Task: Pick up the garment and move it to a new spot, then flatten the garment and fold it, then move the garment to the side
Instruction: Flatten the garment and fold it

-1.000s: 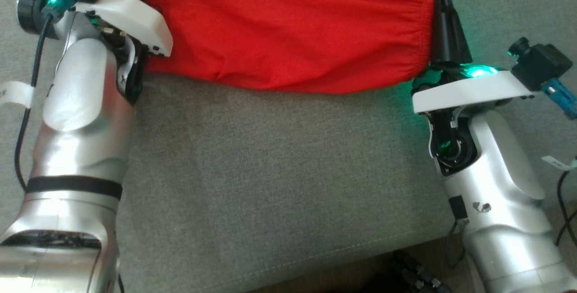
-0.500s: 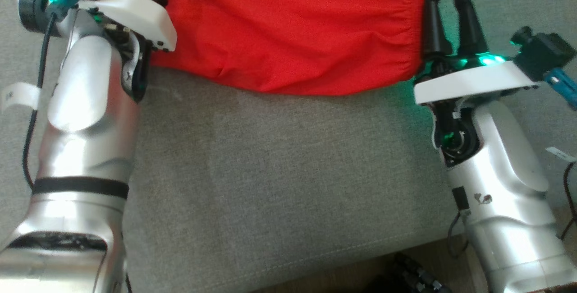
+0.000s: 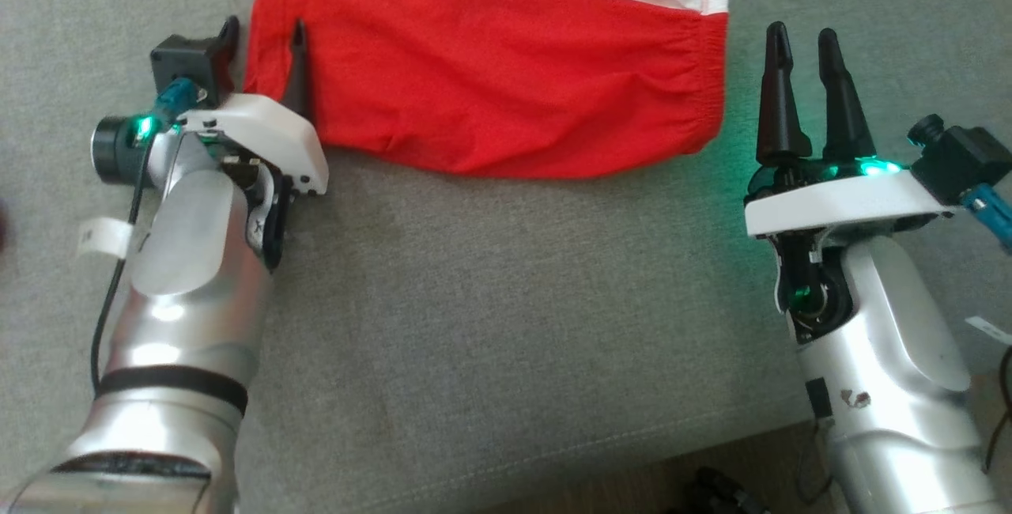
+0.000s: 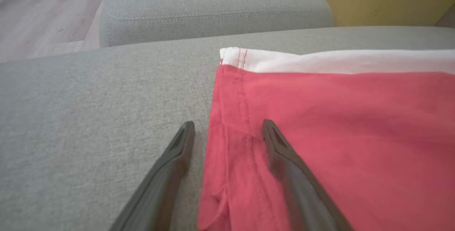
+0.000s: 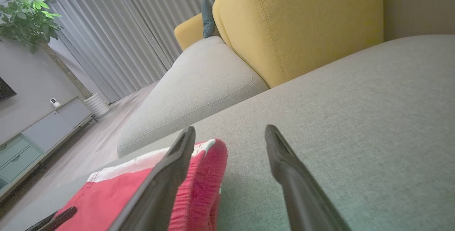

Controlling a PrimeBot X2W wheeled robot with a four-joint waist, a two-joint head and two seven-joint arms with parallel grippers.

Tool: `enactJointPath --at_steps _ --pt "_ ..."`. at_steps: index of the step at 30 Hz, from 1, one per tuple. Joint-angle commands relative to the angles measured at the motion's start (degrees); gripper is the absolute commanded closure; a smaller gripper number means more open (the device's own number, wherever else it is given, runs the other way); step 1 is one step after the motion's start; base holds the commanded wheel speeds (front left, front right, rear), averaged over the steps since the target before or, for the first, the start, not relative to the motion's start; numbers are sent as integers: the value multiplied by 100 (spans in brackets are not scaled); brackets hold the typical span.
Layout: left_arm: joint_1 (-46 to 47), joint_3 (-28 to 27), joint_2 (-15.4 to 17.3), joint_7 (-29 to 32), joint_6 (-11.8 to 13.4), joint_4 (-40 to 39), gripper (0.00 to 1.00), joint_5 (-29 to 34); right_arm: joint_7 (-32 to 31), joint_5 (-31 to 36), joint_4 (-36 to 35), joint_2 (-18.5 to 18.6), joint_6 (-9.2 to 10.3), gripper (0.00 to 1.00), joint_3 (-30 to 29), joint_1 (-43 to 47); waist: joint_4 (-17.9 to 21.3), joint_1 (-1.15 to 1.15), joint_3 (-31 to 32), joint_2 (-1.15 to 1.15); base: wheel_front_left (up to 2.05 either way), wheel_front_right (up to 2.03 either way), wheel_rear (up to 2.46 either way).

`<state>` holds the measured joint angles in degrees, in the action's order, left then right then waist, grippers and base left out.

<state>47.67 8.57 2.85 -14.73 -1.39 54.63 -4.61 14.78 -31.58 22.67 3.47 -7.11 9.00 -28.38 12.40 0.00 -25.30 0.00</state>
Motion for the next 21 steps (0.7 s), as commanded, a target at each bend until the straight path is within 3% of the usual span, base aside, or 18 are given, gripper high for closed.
enactJointPath --at_steps 1,3,4,6,14,21 --pt "38 -75 131 -27 6 225 0 12 22 44 -221 -59 -37 0 101 81 43 0 43 0 0 0 0" --pt "90 -12 113 -24 -121 552 0 -14 22 42 -224 -59 -37 0 125 116 66 0 88 0 0 0 0" --pt "113 18 99 -7 -161 709 23 -30 22 44 -220 -59 -37 0 131 136 67 0 124 0 0 0 0" --pt "119 65 73 46 -211 1002 100 -73 22 54 -193 -59 -37 0 143 188 68 0 232 0 0 0 0" --pt "-360 -5 15 -17 -95 1260 100 -404 22 216 49 -59 -37 0 154 555 -71 0 924 0 0 0 0" --pt "-1340 178 5 -25 -31 472 100 -1048 22 388 283 -59 -37 0 207 930 -346 0 1460 0 0 0 0"
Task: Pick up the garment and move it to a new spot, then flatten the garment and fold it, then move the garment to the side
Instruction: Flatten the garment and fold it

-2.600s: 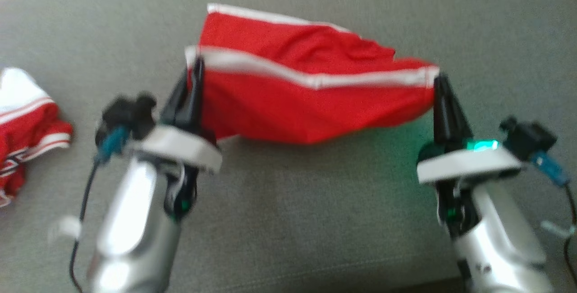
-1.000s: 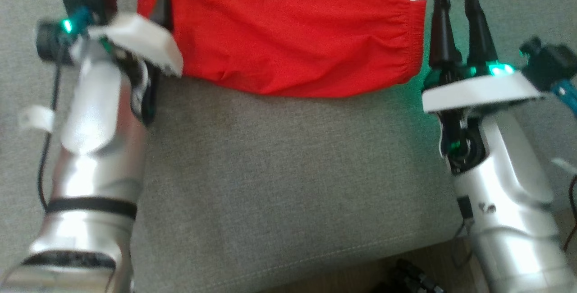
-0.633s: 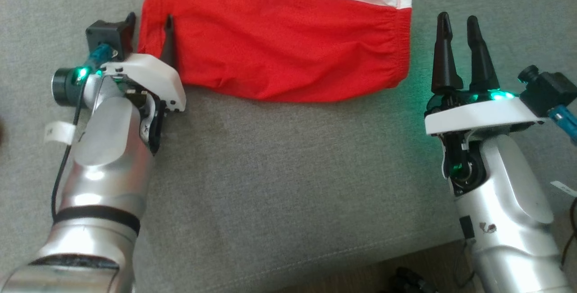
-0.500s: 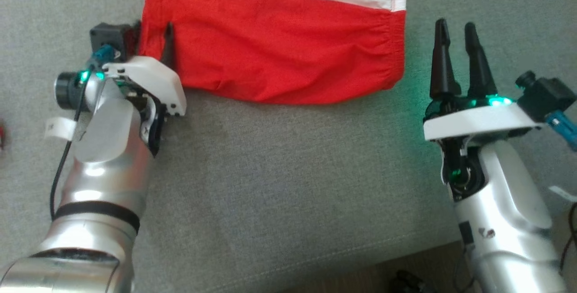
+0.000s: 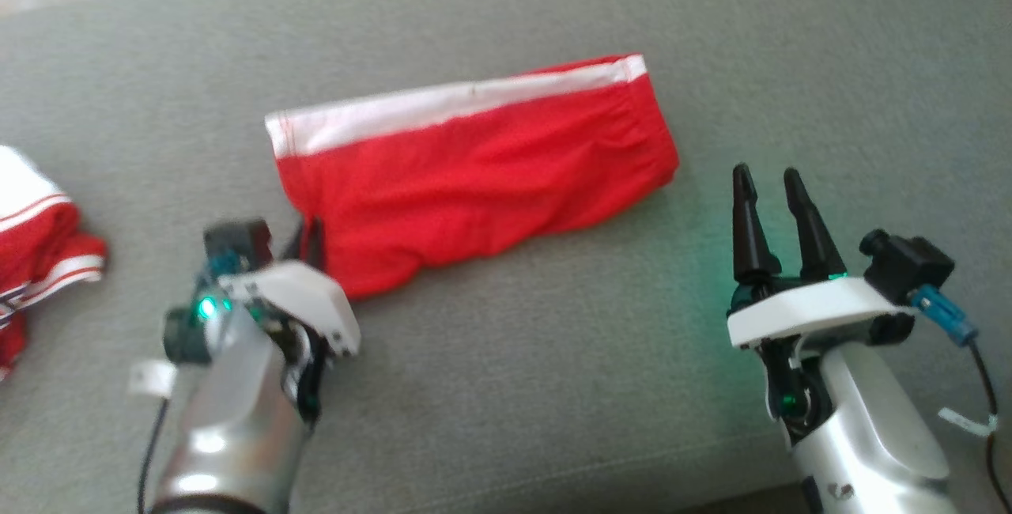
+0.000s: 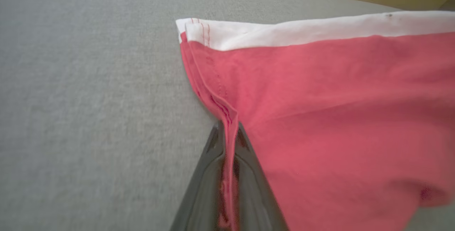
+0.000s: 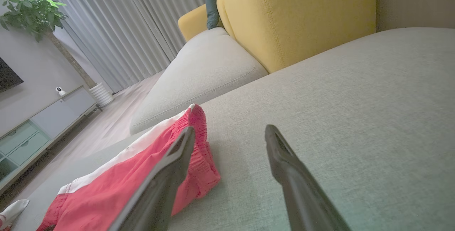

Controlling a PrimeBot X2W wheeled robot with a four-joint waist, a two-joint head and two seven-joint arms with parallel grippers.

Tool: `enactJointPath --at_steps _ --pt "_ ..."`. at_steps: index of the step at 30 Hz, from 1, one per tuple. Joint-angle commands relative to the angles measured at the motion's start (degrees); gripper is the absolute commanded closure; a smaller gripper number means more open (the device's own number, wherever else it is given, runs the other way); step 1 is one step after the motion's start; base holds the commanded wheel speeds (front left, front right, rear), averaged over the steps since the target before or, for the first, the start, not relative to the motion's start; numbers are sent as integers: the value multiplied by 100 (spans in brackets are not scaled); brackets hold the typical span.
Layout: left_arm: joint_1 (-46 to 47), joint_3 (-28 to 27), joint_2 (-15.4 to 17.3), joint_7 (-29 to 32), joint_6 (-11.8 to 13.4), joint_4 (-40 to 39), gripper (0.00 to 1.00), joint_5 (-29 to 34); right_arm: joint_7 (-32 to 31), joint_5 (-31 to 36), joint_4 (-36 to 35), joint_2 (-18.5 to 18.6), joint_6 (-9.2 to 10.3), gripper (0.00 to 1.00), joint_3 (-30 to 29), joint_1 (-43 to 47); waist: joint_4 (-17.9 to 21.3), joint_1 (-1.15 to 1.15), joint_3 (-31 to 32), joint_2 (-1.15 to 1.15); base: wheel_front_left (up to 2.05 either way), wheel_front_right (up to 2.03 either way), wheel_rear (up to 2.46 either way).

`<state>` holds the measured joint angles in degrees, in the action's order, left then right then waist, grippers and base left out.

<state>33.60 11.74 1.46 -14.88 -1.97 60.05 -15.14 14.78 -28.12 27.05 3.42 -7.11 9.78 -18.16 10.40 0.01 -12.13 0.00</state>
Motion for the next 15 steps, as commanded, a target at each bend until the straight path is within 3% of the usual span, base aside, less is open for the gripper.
enactJointPath --at_steps 1,3,4,5,6,15 --pt "-42 -56 144 -10 60 -163 100 -82 22 54 -139 -54 -37 0 143 -62 -187 -1 168 0 0 0 0" --pt "-179 89 144 -10 180 -369 100 -217 22 76 -104 -54 -37 0 172 -25 -273 -1 189 0 0 0 0" --pt "-220 152 144 -10 256 -488 71 -254 22 79 -91 -54 -37 0 182 -26 -318 -1 180 0 0 0 0" --pt "-255 221 143 -11 320 -615 4 -277 22 79 -82 -54 -37 0 189 -37 -366 -1 164 0 0 0 0" --pt "-294 285 143 -11 377 -739 0 -301 22 58 -65 -54 -37 0 206 -51 -414 -1 151 0 0 0 0" --pt "-687 799 143 -11 666 -1721 0 -377 22 -195 373 -54 -37 0 295 -658 -832 -1 -78 0 0 0 0"
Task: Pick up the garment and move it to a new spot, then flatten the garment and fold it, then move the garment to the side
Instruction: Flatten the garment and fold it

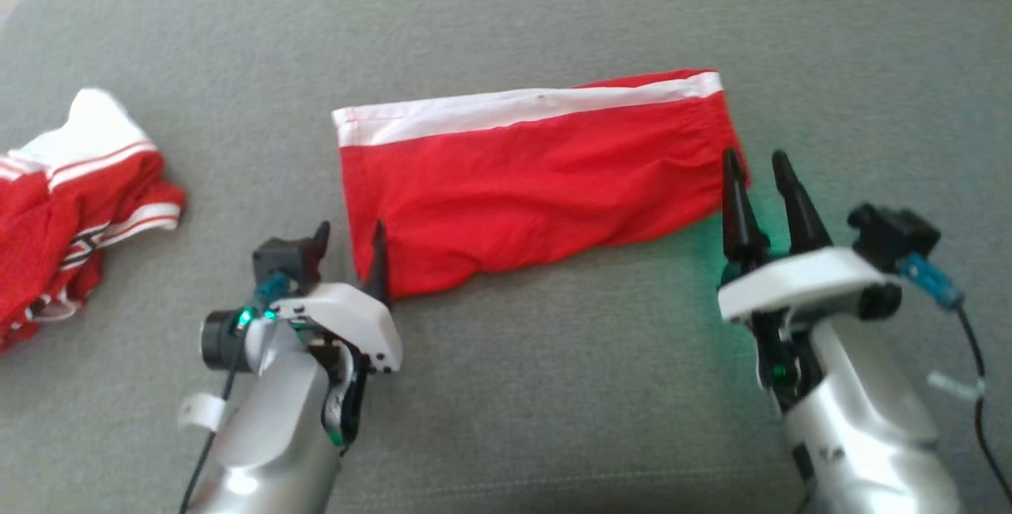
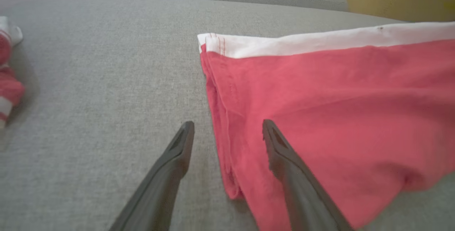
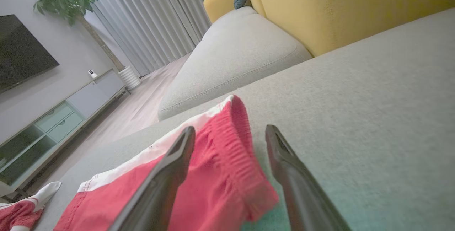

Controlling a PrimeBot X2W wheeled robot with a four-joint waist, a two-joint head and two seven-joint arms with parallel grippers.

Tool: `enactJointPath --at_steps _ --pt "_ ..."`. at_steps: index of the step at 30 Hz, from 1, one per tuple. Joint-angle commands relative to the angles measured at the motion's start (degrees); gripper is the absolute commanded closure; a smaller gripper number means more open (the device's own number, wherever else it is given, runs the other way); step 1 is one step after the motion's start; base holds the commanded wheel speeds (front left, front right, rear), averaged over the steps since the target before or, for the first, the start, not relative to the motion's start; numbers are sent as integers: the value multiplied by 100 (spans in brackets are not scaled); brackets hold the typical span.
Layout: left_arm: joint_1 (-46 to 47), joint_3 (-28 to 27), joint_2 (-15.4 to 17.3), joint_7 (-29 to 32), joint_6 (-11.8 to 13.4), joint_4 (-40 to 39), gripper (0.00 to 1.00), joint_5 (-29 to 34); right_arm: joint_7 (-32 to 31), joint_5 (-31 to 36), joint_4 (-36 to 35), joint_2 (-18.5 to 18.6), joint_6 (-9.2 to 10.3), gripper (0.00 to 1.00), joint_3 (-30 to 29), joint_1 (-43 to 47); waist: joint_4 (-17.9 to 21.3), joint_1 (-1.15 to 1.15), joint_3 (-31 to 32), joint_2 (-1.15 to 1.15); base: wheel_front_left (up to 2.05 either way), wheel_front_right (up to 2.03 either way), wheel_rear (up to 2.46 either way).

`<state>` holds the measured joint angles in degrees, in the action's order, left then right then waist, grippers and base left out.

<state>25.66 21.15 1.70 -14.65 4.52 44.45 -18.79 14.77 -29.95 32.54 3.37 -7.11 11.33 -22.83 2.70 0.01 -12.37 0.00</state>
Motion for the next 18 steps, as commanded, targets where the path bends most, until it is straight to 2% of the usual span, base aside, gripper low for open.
enactJointPath --at_steps 1,10,16,17,18 --pt "82 -96 119 -34 34 -236 0 -14 23 -24 -59 -49 -37 0 139 -290 -102 -1 -72 0 0 0 0" --pt "-24 334 118 -34 131 -847 0 -105 23 91 1559 -49 -37 0 -41 -691 -496 -1 -178 0 0 0 0" --pt "-85 425 118 -34 173 -1028 0 -109 23 16 1927 -49 -37 0 -114 -579 -557 -1 -185 0 0 0 0" --pt "-99 428 118 -35 178 -1055 0 -105 23 -41 1945 -49 -37 17 -102 -559 -555 -1 -184 0 0 0 0" --pt "-115 425 118 -35 184 -1083 0 -102 23 -76 1950 -49 -37 65 -89 -543 -549 -1 -180 0 0 0 0"
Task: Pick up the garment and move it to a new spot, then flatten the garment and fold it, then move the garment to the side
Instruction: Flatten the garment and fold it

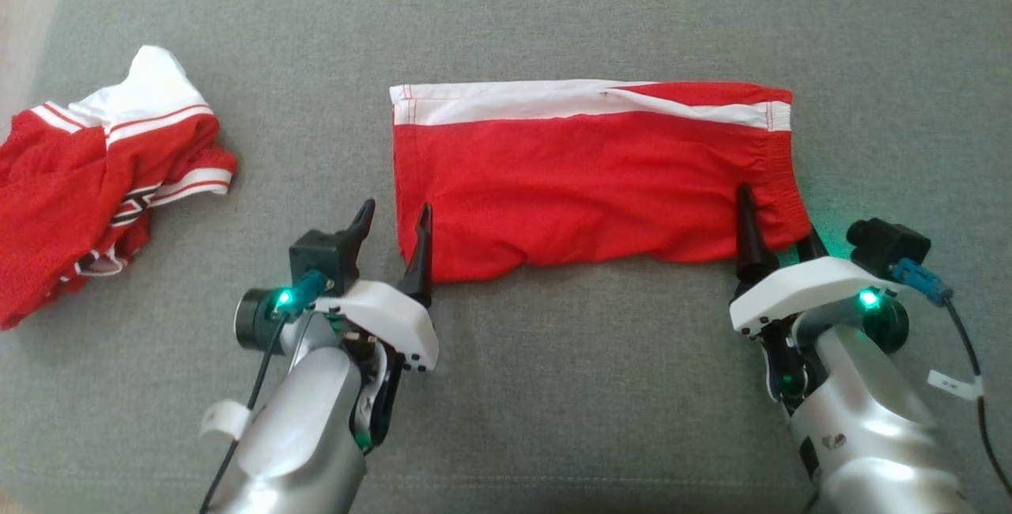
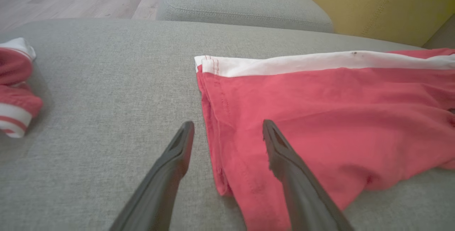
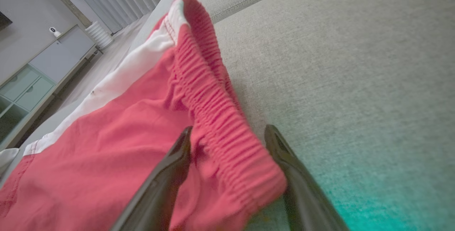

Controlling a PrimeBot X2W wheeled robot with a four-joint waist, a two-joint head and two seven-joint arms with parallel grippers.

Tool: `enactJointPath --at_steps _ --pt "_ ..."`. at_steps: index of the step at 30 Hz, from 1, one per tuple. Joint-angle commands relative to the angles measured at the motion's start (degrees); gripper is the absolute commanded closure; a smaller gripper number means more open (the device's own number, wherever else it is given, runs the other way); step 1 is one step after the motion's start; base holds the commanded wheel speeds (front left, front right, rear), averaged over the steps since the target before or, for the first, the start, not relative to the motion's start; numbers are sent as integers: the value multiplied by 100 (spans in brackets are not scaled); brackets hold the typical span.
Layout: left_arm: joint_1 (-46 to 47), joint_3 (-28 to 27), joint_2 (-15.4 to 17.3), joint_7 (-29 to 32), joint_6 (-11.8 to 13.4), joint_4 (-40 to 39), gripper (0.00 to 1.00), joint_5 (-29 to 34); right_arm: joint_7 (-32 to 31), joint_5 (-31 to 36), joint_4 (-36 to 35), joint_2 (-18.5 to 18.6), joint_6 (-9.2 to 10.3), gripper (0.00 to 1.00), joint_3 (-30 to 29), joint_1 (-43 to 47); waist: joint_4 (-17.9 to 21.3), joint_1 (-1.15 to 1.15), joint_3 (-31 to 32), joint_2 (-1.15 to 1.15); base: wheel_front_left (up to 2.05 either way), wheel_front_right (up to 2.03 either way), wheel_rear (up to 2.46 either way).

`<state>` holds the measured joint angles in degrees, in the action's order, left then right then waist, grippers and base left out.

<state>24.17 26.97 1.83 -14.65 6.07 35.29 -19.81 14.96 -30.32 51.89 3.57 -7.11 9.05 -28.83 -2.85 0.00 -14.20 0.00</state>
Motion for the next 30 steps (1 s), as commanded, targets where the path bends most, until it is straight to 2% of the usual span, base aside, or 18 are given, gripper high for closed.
enactJointPath --at_steps 1,8,12,15,19,23,27,30 --pt "13 -165 105 -35 35 -195 0 3 4 -74 4 -69 -37 100 156 71 17 0 11 0 0 0 0" --pt "-184 -228 105 -35 71 -317 0 17 4 -176 -394 -69 -37 100 -77 142 178 0 114 0 0 0 0" --pt "-294 -211 105 -35 69 -366 0 -29 4 -6 -654 -18 -37 100 -322 168 261 0 189 0 0 0 0" --pt "-350 -170 105 -35 79 -390 0 -93 4 159 -922 40 -37 100 -283 140 294 0 237 0 0 0 0" --pt "-400 -78 105 -35 81 -412 0 -192 4 333 -1289 84 -37 100 85 40 243 0 294 0 0 0 0" --pt "-465 19 105 -35 86 -430 0 -325 4 428 -1578 100 -37 100 752 -69 63 0 375 0 0 0 0" --pt "-544 153 105 -35 106 -451 0 -460 -65 402 -1625 93 -37 100 1496 -192 -262 0 468 0 0 0 0" --pt "-599 317 105 -35 143 -497 0 -555 -197 356 -1500 49 -37 100 2042 -343 -680 0 478 0 0 0 0"
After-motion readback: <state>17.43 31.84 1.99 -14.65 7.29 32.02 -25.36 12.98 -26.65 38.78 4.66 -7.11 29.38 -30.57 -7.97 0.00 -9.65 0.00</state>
